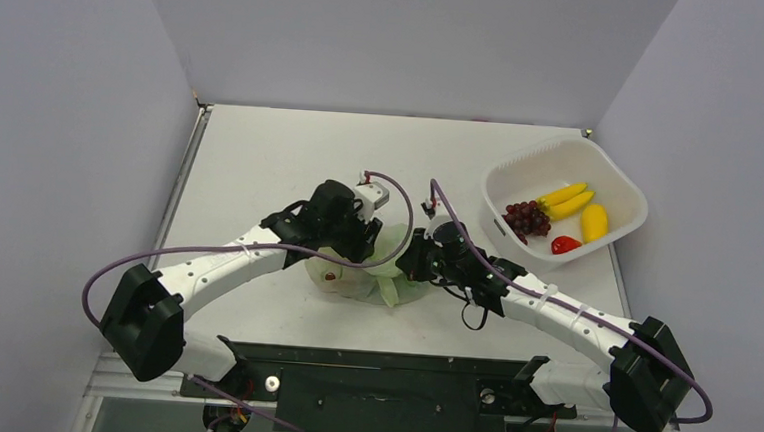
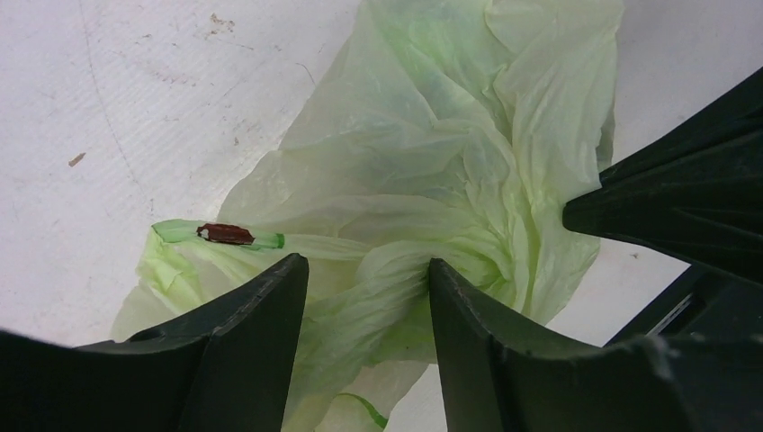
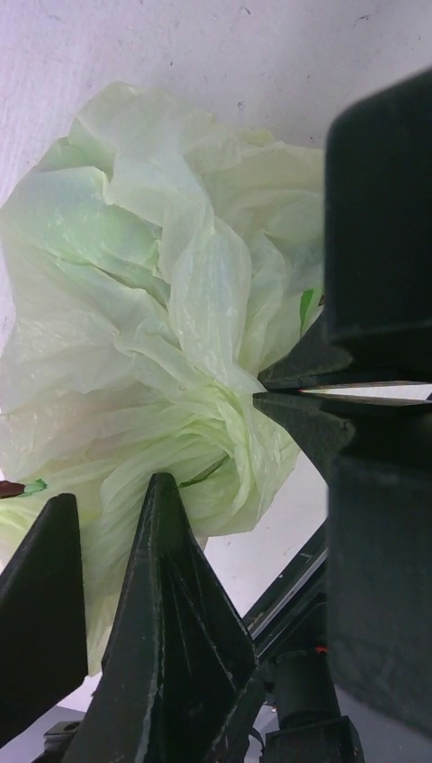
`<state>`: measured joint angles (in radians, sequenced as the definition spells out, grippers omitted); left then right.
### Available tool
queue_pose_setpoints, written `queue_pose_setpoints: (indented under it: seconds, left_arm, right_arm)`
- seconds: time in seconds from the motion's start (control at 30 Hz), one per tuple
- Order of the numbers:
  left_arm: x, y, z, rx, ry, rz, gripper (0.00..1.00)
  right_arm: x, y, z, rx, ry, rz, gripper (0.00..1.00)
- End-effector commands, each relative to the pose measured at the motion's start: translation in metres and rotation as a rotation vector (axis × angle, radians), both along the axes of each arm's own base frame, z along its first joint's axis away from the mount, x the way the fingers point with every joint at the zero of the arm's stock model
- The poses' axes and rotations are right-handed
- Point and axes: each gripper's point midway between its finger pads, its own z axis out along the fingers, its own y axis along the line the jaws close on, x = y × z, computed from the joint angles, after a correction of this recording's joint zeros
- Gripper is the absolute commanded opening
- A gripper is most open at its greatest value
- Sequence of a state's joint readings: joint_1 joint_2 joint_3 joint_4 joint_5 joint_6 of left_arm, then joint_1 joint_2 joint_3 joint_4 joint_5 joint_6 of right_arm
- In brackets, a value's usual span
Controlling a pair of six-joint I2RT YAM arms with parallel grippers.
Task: Take the fake fruits out of the plastic bag
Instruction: Untie the plastic bag at the center of the board.
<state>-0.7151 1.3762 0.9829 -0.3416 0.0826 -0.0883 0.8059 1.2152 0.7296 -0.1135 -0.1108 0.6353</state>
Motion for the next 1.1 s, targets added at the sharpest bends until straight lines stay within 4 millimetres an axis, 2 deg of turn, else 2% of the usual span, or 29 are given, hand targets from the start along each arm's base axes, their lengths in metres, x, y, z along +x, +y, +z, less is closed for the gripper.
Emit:
queue_pose_setpoints:
  seconds: [0.0,0.03,0.07,0.13,0.27,0.37,0.5,0.57,0.63,0.7,0.83,0.97,1.07]
  left_arm:
    - [0.006,-0.011,0.028,-0.028,-0.054,-0.032,0.40]
    - [0.006,-0.011,0.030,-0.028,-0.061,-0.037,0.34]
    - [0.005,-0.009,0.032,-0.029,-0.068,-0.039,0.19]
    - [0.005,-0.007,0.035,-0.029,-0.084,-0.030,0.01]
    - [0.013,0.007,0.048,-0.025,-0.160,0.042,0.00]
    - [0.027,0.030,0.064,-0.007,-0.256,0.178,0.00]
    - [0.035,0.062,0.097,-0.040,-0.400,0.334,0.00]
    - [0.034,0.074,0.104,-0.052,-0.439,0.380,0.00]
    - [0.033,0.080,0.113,-0.078,-0.470,0.402,0.00]
    - [0.031,0.079,0.119,-0.102,-0.484,0.388,0.00]
    - [0.027,0.071,0.117,-0.111,-0.469,0.335,0.00]
    - [0.028,0.065,0.112,-0.098,-0.441,0.307,0.00]
    - [0.026,0.062,0.111,-0.101,-0.432,0.292,0.00]
  right_arm:
    - [0.006,0.003,0.019,0.030,-0.060,-0.007,0.00]
    - [0.006,0.002,0.019,0.027,-0.061,-0.012,0.00]
    - [0.006,0.001,0.018,0.026,-0.060,-0.015,0.00]
    - [0.008,-0.002,0.017,0.016,-0.062,-0.032,0.00]
    - [0.012,-0.011,0.017,0.001,-0.068,-0.084,0.00]
    - [0.018,-0.024,0.015,-0.012,-0.071,-0.168,0.00]
    - [0.034,-0.058,0.008,0.027,-0.030,-0.337,0.00]
    - [0.038,-0.073,-0.001,0.095,0.029,-0.391,0.00]
    - [0.044,-0.090,-0.010,0.141,0.059,-0.443,0.00]
    - [0.041,-0.092,-0.013,0.150,0.071,-0.408,0.00]
    - [0.039,-0.086,0.002,0.098,0.019,-0.321,0.00]
    - [0.041,-0.090,0.036,0.011,-0.098,-0.319,0.00]
    - [0.038,-0.092,0.055,-0.041,-0.167,-0.301,0.07]
